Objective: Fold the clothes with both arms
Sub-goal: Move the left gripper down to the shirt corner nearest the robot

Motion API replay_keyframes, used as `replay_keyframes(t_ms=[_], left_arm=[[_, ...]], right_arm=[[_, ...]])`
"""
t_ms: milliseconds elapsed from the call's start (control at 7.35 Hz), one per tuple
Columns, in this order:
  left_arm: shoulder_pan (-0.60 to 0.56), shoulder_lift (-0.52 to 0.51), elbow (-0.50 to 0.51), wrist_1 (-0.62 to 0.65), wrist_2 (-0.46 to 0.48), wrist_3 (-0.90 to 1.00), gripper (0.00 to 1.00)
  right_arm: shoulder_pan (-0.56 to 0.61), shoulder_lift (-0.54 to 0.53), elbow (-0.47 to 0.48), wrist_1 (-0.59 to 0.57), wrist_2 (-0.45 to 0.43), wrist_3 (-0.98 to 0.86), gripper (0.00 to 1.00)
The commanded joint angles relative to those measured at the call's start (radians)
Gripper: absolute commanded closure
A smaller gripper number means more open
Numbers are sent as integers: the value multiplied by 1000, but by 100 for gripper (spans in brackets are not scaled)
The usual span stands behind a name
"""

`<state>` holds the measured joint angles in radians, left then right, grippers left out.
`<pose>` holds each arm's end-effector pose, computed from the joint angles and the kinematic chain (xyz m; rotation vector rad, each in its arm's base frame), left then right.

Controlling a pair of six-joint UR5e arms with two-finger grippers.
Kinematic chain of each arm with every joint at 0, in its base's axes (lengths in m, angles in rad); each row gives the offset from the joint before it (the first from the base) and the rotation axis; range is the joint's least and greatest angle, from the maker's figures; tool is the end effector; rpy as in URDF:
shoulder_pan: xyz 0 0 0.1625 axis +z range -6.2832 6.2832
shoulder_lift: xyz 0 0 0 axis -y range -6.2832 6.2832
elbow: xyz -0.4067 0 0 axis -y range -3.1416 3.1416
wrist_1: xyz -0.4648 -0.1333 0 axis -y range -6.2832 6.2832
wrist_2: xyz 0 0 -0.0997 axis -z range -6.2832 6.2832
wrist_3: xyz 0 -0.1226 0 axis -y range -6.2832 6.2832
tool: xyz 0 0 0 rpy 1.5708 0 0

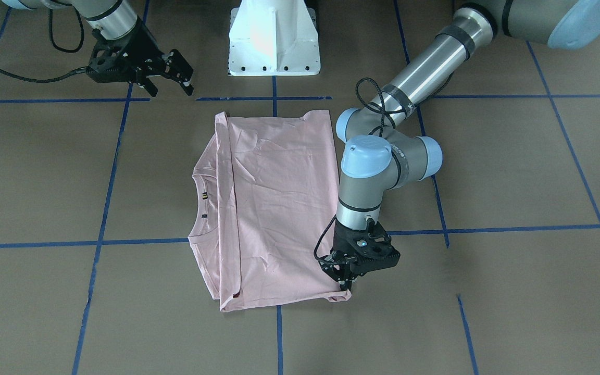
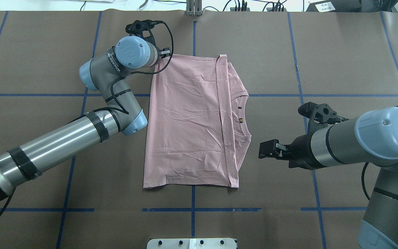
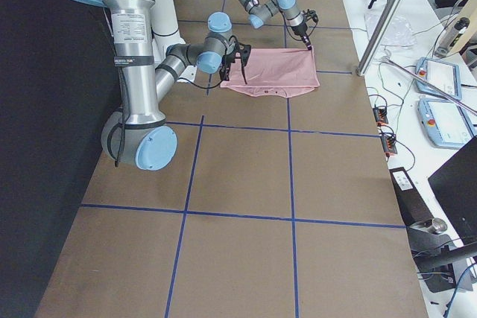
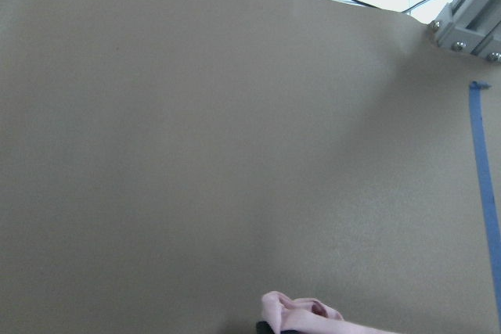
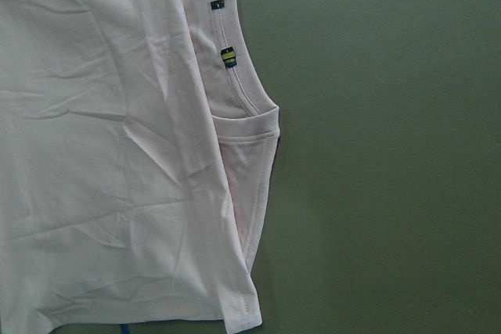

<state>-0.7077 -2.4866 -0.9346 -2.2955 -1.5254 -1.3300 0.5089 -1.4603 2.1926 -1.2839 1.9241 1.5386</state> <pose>0.6135 -0.7076 0.2636 0.5002 0.8826 -0.4494 -0.4279 -0.3428 0.2313 -0.0409 -1.0591 0.2514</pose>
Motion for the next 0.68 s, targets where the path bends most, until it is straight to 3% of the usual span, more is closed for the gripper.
replay_keyframes(t_ms=[0, 136, 408, 545], left_arm=[[-13, -1, 14, -5, 14, 3, 70], [-21, -1, 14, -5, 7, 14, 1], [-47, 5, -21, -4, -95, 15, 0], [-47, 67, -121, 8, -101, 12, 0]], right_arm=[[-3, 0, -10, 0, -7, 0, 0], [-3, 0, -13, 0, -7, 0, 0], [-3, 1, -17, -2, -20, 0, 0], [-3, 15, -19, -3, -24, 0, 0]])
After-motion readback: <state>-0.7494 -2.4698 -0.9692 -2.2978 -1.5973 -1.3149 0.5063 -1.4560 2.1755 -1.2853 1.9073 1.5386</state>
